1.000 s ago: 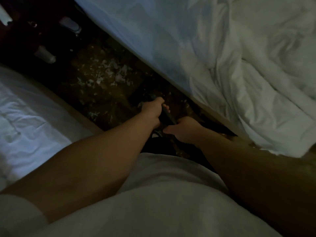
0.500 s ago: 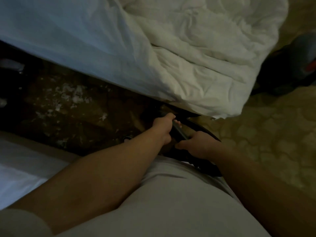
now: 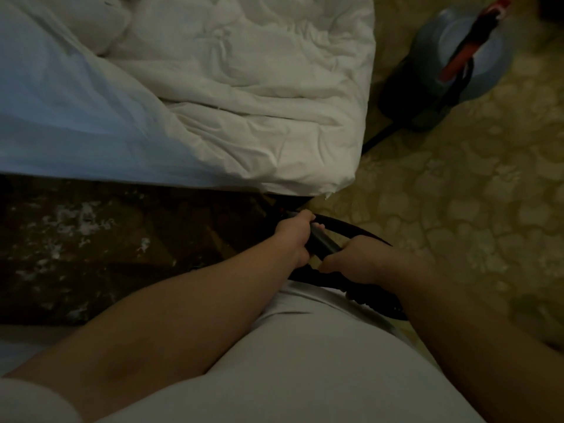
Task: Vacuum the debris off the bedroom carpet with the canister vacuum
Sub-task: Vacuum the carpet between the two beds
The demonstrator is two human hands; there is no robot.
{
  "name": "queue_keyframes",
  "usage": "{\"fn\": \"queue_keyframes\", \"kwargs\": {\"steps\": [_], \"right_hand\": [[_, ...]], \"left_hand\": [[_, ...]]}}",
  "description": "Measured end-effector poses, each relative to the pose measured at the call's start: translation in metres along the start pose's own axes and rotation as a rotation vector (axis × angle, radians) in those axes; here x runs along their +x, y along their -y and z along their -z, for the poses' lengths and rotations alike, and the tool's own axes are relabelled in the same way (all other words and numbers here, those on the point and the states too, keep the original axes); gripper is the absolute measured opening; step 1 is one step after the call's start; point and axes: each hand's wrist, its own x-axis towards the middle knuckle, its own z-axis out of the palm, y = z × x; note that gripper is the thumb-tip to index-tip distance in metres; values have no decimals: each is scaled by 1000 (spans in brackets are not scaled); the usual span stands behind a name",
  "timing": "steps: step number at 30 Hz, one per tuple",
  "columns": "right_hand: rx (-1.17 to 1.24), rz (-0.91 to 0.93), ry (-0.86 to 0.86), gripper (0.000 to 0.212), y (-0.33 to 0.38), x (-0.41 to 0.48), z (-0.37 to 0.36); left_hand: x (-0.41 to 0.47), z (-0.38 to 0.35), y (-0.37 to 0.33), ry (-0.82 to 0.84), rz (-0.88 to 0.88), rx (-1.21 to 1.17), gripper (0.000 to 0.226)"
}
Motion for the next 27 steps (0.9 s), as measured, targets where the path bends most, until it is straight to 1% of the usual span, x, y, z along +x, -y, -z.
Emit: {"fn": "queue_keyframes", "kwargs": {"steps": [3, 6, 11, 16, 21, 27], "right_hand": [[-54, -3, -4, 34, 0, 0, 0], [-78, 9, -14, 36, 14, 1, -2], [-276, 106, -6, 36, 74, 3, -32], [-454, 201, 47, 32, 161, 7, -92], [-527, 231, 104, 32, 254, 16, -178], [-591, 229, 132, 30, 360, 20, -312]], "left_hand": [[-2, 3, 1, -14, -5, -45, 24], [-6, 18, -4, -28, -19, -108, 12], [-13, 82, -27, -80, -86, -229, 11], [-14, 182, -49, -159, -140, -408, 13], [-6, 306, -76, -249, -104, -554, 17], [-6, 474, -97, -285, -67, -565, 28]]}}
